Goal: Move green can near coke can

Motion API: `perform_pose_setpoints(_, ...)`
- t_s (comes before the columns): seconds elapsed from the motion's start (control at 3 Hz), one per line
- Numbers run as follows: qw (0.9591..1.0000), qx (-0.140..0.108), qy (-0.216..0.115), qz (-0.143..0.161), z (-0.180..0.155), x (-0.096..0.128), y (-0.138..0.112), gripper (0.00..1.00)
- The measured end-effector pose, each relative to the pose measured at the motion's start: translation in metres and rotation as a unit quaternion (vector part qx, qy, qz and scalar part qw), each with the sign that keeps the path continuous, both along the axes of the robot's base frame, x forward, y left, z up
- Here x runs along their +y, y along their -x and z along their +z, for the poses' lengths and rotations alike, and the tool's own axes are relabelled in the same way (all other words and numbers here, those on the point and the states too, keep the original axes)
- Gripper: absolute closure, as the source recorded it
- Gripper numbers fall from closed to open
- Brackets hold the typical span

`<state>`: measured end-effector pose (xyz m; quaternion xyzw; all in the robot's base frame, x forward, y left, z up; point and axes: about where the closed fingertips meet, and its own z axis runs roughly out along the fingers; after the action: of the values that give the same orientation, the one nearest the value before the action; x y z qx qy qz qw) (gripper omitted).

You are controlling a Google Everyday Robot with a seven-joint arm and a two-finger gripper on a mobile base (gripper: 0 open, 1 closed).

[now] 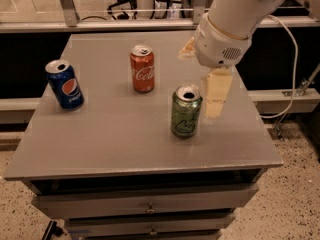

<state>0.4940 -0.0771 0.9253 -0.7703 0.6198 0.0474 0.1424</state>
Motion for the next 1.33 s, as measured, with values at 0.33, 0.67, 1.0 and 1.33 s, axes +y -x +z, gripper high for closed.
perform_pose_setpoints(0.33, 0.9999, 0.015, 0.002, 0.007, -0.017, 0.002, -0.003, 0.00)
perform_pose_setpoints(0.67, 0.9995, 0.030, -0.001, 0.002, -0.025, 0.002, 0.004, 0.00)
perform_pose_setpoints(1.0, 0.9990, 0.044, -0.008, -0.006, -0.030, 0.001, 0.013, 0.18)
perform_pose_setpoints(1.33, 0.9983, 0.052, -0.018, -0.016, -0.029, 0.001, 0.019, 0.41)
